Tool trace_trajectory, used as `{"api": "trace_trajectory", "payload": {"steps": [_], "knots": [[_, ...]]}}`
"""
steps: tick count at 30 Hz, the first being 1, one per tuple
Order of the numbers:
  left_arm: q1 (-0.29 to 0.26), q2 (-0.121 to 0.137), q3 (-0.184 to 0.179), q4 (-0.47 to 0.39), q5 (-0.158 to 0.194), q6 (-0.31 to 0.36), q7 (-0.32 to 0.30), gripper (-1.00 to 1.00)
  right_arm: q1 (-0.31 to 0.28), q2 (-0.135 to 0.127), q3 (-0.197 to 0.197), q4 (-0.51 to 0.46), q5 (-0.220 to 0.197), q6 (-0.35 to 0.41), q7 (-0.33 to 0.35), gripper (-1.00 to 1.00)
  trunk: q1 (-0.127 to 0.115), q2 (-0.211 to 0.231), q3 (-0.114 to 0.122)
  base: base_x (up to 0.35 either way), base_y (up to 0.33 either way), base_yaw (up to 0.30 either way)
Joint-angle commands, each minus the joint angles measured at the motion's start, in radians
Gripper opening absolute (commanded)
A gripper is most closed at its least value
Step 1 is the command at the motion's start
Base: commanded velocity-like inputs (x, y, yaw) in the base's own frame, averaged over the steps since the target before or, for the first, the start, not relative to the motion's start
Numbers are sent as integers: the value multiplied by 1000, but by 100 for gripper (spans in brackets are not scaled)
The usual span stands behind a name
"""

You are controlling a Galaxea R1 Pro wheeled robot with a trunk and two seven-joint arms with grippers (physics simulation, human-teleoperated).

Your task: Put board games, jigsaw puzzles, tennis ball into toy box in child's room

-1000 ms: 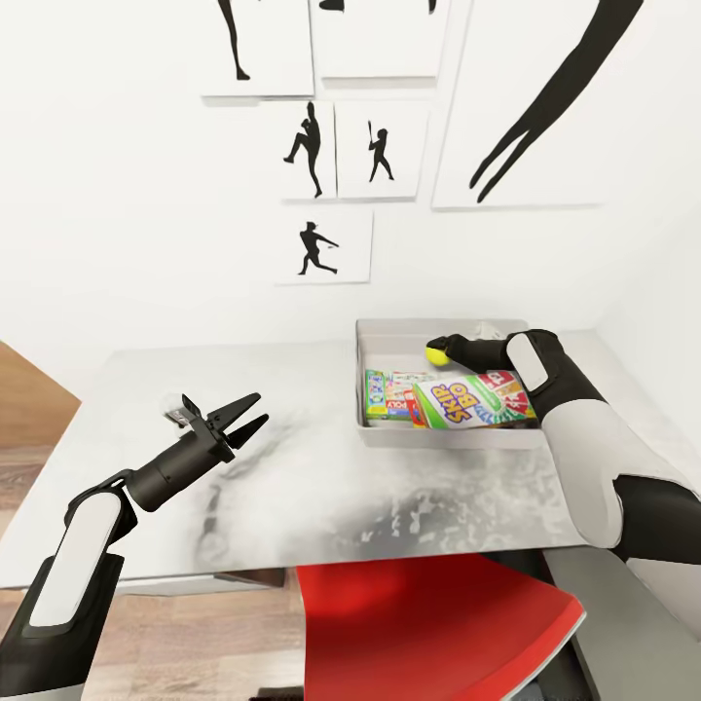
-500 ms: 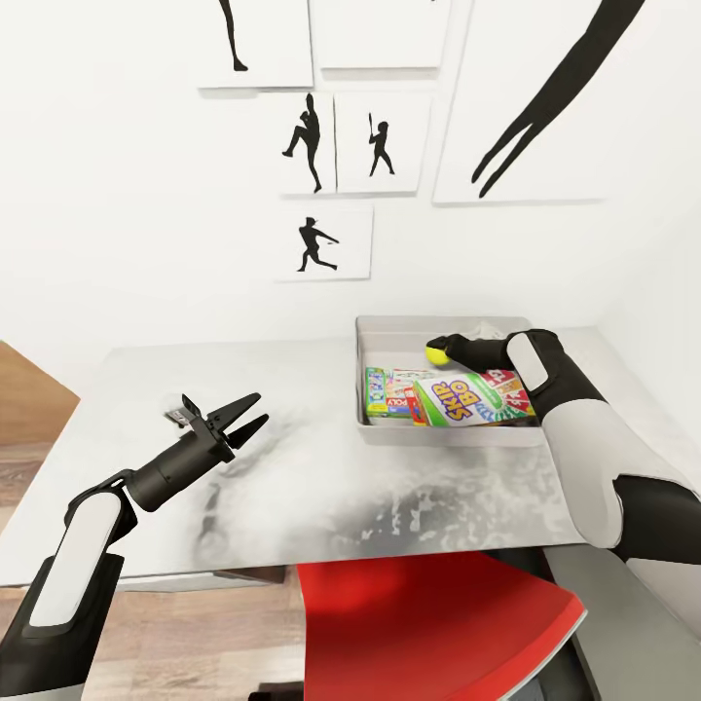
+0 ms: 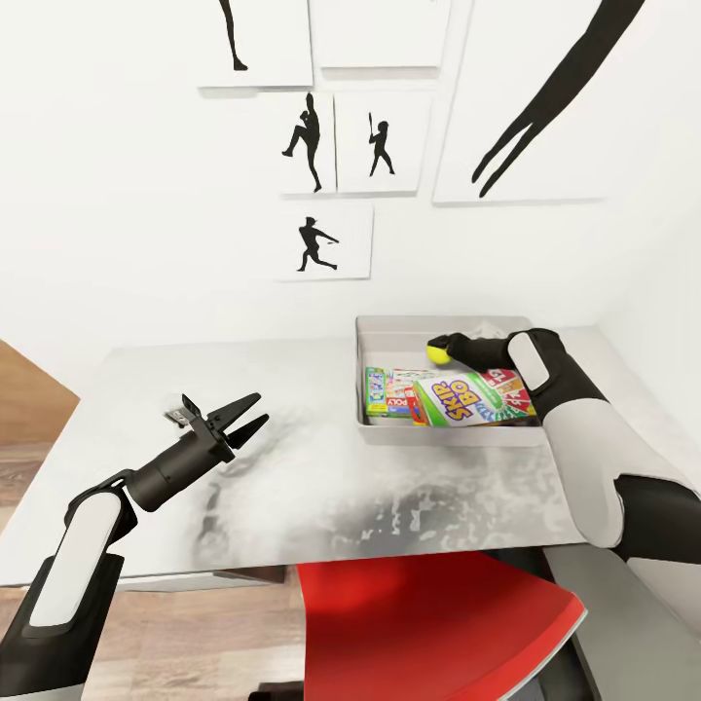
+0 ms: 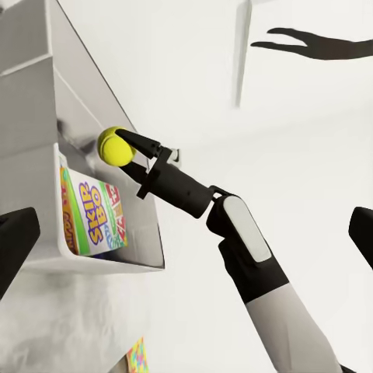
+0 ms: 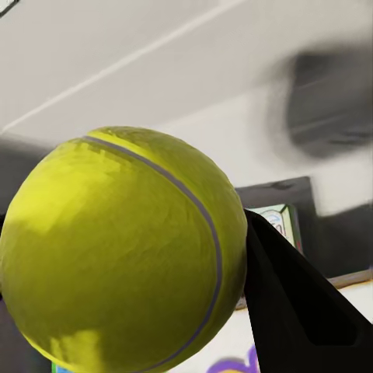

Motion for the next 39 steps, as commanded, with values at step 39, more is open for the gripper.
{"api": "trace_trajectory", "payload": {"steps": [39], "knots": [[-1, 0, 2, 0, 0, 6, -3, 100, -5, -5, -6, -26, 4, 2, 5, -100, 1, -2, -16, 0, 0, 0]]}}
